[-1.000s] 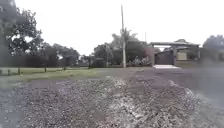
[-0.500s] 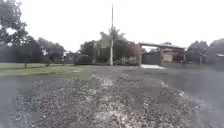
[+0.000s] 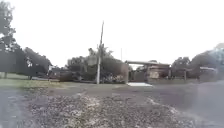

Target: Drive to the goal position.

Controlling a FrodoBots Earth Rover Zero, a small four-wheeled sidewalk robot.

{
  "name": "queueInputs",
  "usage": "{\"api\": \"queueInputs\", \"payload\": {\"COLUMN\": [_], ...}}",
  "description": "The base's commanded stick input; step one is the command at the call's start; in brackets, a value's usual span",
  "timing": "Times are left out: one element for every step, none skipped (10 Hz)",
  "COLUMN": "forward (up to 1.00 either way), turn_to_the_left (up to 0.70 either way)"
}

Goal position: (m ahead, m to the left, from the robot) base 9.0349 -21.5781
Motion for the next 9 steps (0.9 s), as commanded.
{"api": "queueInputs", "payload": {"forward": [0.7,0.7,0.7,0.7,0.7,0.7,0.7,0.7,0.7], "turn_to_the_left": [-0.35,-0.35,-0.35,-0.35,-0.35,-0.35,-0.35,-0.35,-0.35]}}
